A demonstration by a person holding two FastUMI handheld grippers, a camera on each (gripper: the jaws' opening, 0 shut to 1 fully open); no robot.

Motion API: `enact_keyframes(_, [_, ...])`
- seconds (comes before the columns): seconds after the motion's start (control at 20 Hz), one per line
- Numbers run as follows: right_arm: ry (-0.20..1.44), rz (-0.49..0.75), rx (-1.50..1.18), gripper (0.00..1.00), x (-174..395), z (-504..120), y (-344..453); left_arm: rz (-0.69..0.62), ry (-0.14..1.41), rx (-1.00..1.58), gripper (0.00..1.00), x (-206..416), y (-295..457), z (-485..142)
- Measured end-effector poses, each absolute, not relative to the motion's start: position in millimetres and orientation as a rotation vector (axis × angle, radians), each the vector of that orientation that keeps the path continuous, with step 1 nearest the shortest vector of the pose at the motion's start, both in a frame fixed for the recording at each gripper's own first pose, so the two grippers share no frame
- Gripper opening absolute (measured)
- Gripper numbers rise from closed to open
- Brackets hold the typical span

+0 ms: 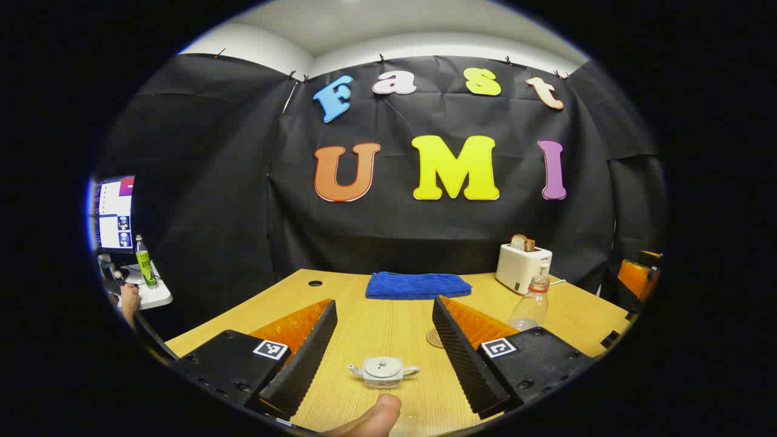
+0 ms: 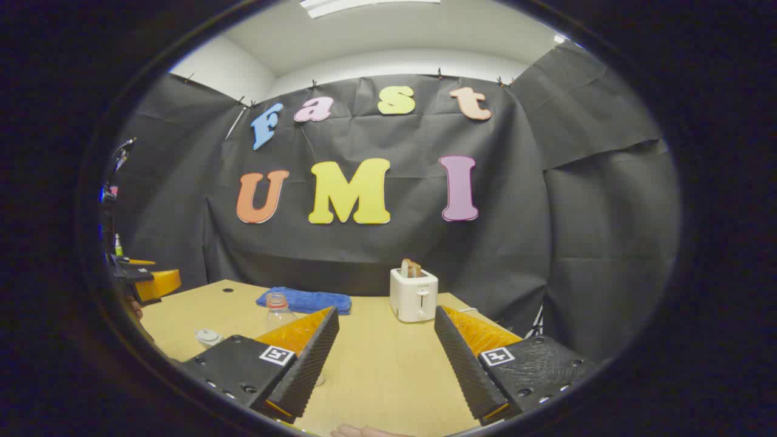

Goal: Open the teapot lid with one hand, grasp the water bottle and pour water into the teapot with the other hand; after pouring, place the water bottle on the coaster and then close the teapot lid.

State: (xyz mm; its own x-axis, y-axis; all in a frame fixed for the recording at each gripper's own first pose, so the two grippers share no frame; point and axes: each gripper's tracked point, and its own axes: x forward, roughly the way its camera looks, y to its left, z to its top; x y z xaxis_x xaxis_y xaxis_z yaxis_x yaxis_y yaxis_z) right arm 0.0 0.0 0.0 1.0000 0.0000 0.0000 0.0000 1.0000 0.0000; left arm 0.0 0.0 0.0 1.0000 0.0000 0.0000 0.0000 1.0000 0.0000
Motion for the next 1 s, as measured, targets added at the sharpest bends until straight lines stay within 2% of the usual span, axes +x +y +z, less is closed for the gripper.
enact_keyframes(0.05, [0.002, 0.000, -0.015, 0.95, 1, -3, -1, 0.012, 0.005, 0.013, 0.94, 1, 2, -2])
enact_keyframes(0.1, [0.004, -0.005, -0.034, 0.97, 0, -3, -2, 0.022, 0.001, 0.018, 0.99, 2, 3, -2])
enact_keyframes(0.15, [0.005, -0.006, -0.048, 0.95, 1, -5, -1, 0.019, 0.001, 0.017, 1.00, 3, 2, -3])
enact_keyframes(1.0, [0.029, 0.015, -0.099, 0.95, 12, -18, 11, -0.034, 0.009, 0.001, 0.99, 25, -5, -25])
